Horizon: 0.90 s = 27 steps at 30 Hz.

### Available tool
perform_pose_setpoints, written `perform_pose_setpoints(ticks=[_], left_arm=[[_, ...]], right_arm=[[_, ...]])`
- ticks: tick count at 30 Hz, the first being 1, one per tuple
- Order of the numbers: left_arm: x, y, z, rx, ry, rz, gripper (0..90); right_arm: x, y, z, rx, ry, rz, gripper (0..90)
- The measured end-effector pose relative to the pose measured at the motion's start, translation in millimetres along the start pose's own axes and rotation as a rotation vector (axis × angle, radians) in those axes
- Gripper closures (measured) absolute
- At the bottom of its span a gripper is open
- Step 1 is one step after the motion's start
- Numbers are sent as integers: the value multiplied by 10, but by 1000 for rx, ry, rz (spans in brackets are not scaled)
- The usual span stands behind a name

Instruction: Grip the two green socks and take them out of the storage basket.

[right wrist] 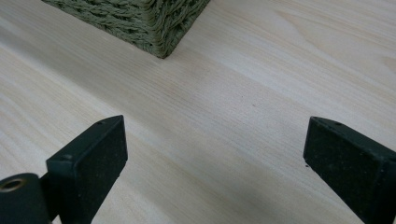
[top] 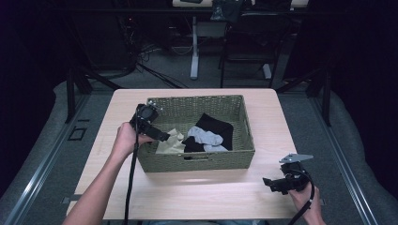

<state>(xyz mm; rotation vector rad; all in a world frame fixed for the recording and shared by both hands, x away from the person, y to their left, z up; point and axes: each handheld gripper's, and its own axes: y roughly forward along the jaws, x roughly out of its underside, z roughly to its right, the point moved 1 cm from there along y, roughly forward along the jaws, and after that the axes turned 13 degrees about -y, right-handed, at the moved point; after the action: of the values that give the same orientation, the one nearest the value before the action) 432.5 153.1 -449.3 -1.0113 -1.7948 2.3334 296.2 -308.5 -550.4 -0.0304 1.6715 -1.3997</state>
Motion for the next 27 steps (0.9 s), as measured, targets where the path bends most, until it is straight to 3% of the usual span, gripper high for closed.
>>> perform_pose_setpoints(ticks=[4,17,27], left_arm=[[-45,96,40,5,15,-26,140],[-171,440,84,-40,42,-151,326],[-198,567,9,-51,11,-213,426]], right_arm=[[0,-6,0,3,-5,0,59],[-7,-8,-6,2,-11,4,61],[-13,-9,-10,-1,-13,11,61]])
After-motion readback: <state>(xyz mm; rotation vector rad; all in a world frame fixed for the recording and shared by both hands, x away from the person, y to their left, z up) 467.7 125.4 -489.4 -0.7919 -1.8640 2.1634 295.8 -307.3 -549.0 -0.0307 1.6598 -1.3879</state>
